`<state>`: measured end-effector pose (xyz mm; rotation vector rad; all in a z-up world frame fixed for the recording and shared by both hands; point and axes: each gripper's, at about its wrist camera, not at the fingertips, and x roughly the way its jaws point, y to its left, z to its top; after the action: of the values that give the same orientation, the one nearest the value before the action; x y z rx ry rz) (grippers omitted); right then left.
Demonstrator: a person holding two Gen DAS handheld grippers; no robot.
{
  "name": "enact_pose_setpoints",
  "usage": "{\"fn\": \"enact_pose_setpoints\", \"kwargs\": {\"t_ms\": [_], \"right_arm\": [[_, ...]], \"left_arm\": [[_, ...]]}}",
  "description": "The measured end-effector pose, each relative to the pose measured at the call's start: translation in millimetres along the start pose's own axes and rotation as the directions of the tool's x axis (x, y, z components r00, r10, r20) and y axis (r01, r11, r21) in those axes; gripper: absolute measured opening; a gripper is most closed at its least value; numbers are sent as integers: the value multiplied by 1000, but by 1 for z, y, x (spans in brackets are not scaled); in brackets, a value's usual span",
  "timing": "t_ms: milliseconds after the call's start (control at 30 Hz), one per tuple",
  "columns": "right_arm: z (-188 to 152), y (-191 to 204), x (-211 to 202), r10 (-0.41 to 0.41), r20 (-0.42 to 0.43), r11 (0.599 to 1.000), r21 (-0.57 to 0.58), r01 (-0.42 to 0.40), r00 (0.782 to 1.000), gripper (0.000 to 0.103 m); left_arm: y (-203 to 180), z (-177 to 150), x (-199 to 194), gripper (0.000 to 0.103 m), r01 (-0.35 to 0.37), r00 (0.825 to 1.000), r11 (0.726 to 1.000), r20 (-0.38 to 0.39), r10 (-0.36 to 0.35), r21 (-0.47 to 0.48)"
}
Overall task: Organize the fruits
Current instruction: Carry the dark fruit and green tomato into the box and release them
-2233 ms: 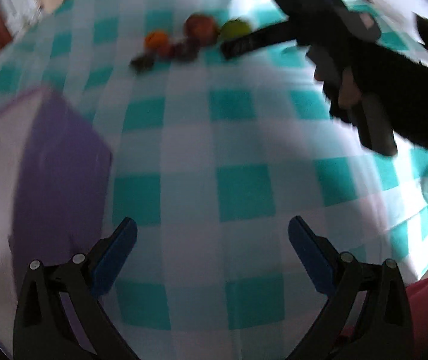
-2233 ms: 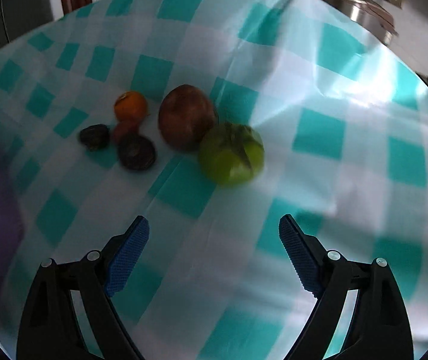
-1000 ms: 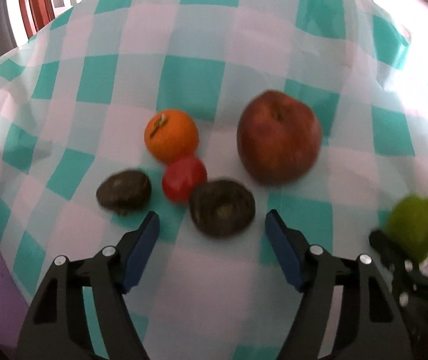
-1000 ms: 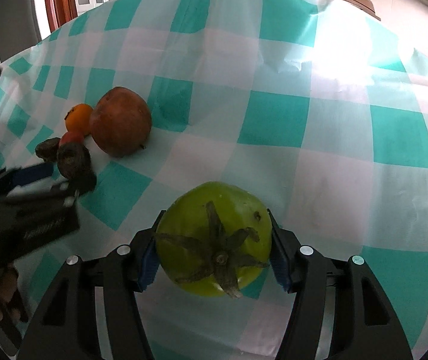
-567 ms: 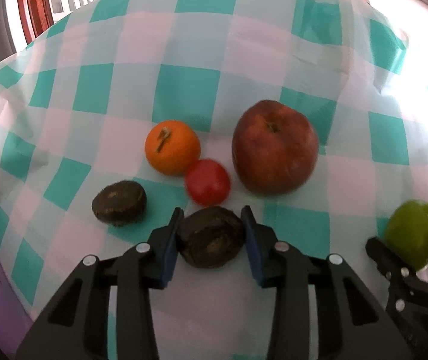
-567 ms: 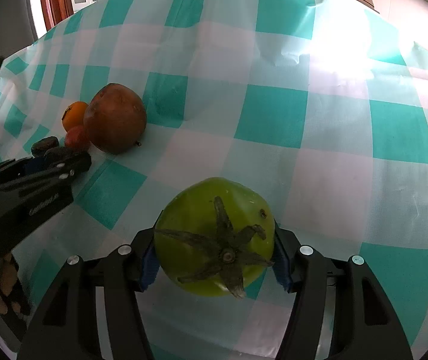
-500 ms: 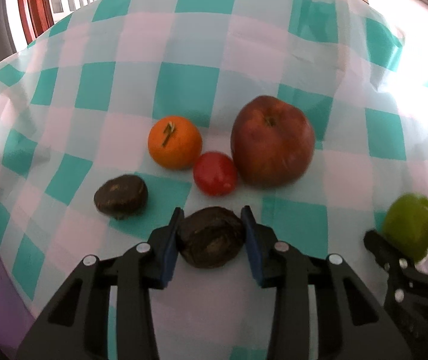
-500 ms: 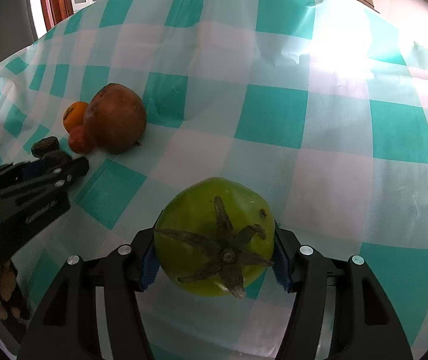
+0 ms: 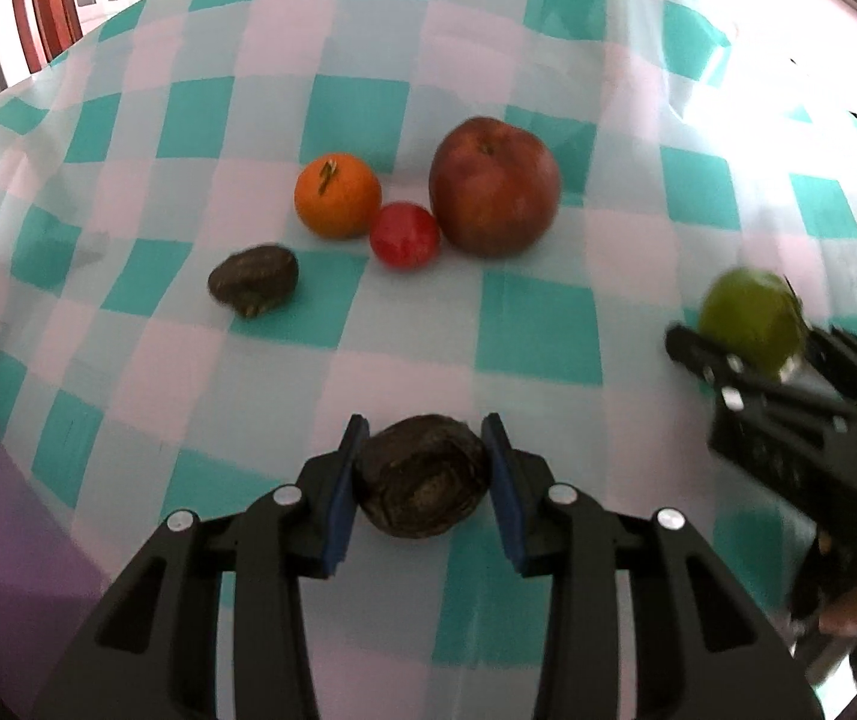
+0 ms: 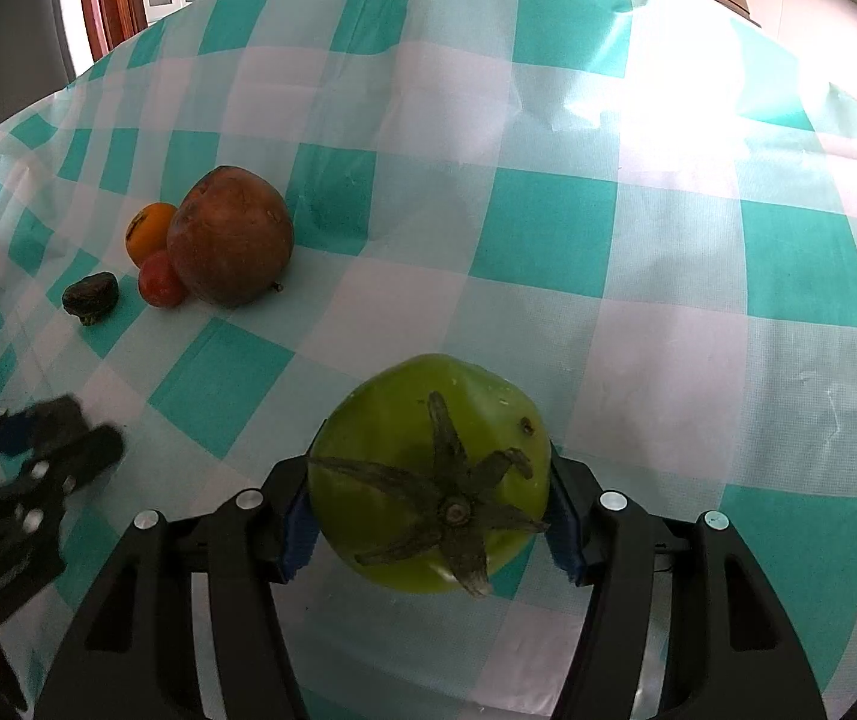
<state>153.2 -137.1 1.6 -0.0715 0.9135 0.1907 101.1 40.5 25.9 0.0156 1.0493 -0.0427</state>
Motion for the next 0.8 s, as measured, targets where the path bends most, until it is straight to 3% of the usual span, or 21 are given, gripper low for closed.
{"fn": "enact_pose_setpoints", "kwargs": {"t_ms": [300,567,800], "right_arm": [[-5,6,-5,-12,-10,1000,-3,12,1000,59],[-81,32,-72,10,-62,992,123,-2,998,59],[-153,65,-138,5,-134,991,131,13,991,59]], "left_arm": [[6,-44,-39,39,38,999,999,-39,-37,27],[16,-126,-86,39,102,991,992,-93,-95,80],[19,-180,-137,39,170,983,967,-102,-152,188]]}}
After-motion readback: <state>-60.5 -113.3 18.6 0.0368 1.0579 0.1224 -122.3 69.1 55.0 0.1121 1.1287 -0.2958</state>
